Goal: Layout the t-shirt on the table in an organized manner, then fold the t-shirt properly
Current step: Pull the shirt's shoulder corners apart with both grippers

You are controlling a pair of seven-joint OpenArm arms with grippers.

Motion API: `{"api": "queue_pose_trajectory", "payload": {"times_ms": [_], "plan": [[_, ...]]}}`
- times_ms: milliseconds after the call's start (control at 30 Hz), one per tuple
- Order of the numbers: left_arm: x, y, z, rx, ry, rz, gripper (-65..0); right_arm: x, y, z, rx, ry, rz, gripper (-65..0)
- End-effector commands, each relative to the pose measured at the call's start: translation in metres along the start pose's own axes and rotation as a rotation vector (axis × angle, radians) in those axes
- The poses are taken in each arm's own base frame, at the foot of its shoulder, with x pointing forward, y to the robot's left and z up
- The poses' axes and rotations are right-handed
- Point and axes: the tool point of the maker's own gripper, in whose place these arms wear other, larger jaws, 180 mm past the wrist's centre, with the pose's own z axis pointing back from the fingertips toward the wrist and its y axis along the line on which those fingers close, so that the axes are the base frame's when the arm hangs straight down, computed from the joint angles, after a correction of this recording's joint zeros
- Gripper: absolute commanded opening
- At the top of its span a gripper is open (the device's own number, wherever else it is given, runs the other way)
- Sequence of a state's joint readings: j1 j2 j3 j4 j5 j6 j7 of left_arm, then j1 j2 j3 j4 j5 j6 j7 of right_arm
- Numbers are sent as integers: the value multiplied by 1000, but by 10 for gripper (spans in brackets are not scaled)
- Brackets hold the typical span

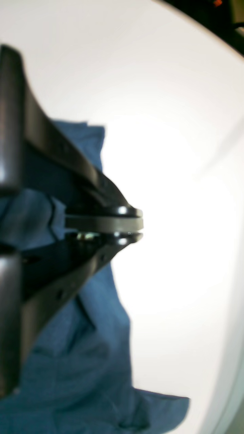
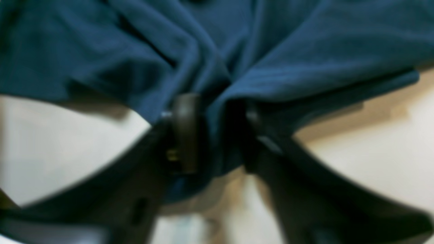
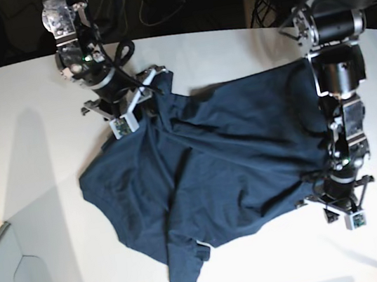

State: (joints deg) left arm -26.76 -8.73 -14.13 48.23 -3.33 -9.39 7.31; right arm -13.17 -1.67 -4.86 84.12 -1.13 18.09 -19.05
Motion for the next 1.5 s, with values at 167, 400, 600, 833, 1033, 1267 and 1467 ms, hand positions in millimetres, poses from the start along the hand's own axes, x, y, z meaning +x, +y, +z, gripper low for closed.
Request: {"api": "queue_pose_trajectory", "payload": {"times_ms": [167,400,600,833,1033,1267,1467], "plan": [[11,8,46,1,-117,-71,-644,57,-9,25,-24,-164,57,-243],[-73,43,120,101,3,-33,-515,80,-16,43,-56,-234,71,-243],[-125,85,180,273,78,98,-377,77,-21,44,-61,-223,89,-243],[-169,98,223,322,146,259,-374,73,-20,44,-60,-213,87,-243],[-192,85,228,298,250,321,-374,68,-19,45,-57,-202,84,-243],[-204,74,230,282,312,352,-378,63,-18,46,-53,-192,83,-243],[-200,75,225,282,300,353,-612,58,-26,48,-62,-175,105,-242]]}}
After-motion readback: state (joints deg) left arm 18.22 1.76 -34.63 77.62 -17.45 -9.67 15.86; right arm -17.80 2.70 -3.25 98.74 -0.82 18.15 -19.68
